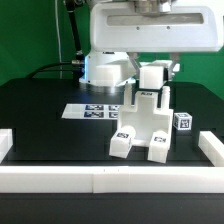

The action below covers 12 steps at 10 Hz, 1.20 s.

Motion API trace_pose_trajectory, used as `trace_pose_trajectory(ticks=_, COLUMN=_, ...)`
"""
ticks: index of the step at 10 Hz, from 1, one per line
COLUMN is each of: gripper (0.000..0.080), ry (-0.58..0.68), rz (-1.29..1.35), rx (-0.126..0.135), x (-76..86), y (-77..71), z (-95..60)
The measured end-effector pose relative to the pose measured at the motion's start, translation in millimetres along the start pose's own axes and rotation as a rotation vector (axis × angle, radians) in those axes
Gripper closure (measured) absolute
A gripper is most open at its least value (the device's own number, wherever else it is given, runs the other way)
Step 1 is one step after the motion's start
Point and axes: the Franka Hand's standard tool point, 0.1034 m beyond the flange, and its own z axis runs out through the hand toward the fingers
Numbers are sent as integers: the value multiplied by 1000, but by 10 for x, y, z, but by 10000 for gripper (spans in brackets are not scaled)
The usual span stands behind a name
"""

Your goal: Assemble chair

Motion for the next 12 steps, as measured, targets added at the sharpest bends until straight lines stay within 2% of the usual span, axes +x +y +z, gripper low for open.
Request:
trace_pose_trajectory(ticks=2, gripper=511, ry=3, rz=-4, rx=-3, x=-98, y=-154, z=49)
trace_pose_trajectory(ticks=5, gripper=511, ry=3, rz=-3, rx=-5, x=-99, y=-137, z=70)
trace_pose_trajectory(ticks=10, gripper=511, ry=8, rz=-10, rx=-5, x=-217, y=-65, z=126)
trace_pose_trajectory(ticks=12, gripper=511, ry=10, rz=-10, rx=-5, x=-218, y=-63, z=131)
